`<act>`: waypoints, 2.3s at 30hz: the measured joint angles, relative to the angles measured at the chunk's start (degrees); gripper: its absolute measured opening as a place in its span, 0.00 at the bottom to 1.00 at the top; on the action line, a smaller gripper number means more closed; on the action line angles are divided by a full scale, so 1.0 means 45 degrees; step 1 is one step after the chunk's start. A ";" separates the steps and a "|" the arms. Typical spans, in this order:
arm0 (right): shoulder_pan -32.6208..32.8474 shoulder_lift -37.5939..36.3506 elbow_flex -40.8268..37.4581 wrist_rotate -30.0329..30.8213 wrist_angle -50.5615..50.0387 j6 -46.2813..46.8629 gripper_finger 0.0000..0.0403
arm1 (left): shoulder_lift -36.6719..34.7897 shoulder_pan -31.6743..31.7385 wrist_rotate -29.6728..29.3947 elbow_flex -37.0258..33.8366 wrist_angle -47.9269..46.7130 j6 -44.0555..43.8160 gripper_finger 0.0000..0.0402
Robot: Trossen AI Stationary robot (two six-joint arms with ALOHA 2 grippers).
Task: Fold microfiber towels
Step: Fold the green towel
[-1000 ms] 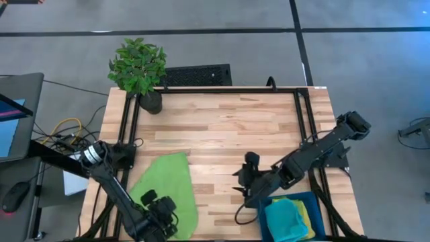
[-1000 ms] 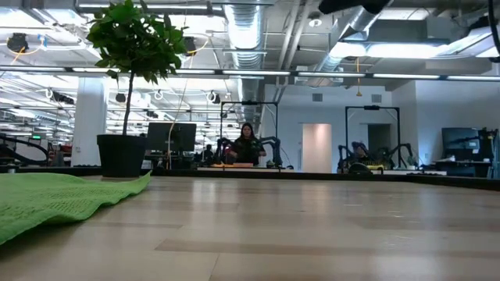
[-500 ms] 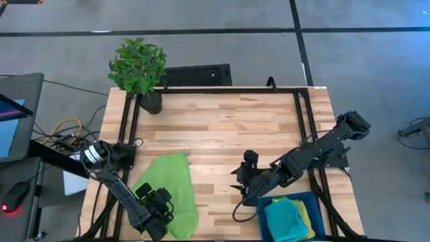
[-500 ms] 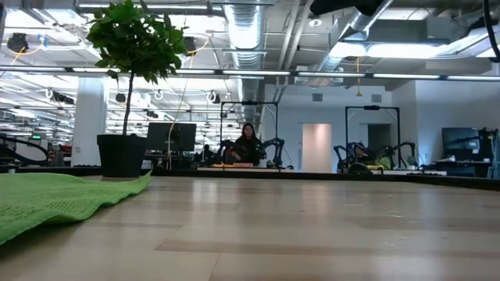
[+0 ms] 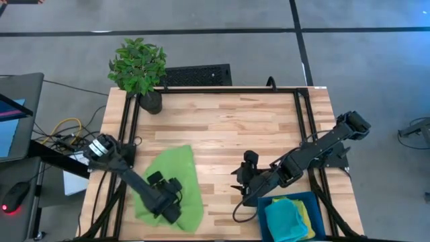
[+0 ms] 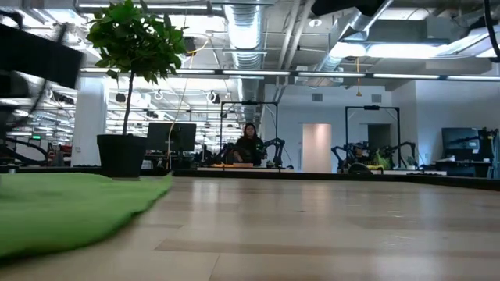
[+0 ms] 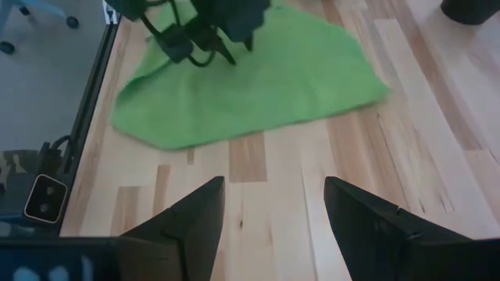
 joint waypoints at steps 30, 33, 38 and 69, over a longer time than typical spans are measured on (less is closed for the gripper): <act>-0.0005 0.0000 -0.0005 0.0034 -0.0033 -0.0393 0.61 | 0.0034 0.9436 0.0716 0.0544 0.7304 1.3419 0.38; -0.0005 0.0003 -0.0005 0.0031 -0.0025 -0.0403 0.61 | -0.0507 0.9127 0.0759 0.0554 0.7269 1.3634 0.38; -0.0038 0.0005 -0.0010 0.0034 0.0088 -0.0437 0.61 | -0.1639 0.7918 0.0681 0.0568 0.7052 1.3751 0.38; -0.0205 0.0387 -0.0015 0.0049 0.0359 -0.0441 0.61 | 0.0594 0.1998 -0.4289 0.0540 0.4857 0.7118 0.38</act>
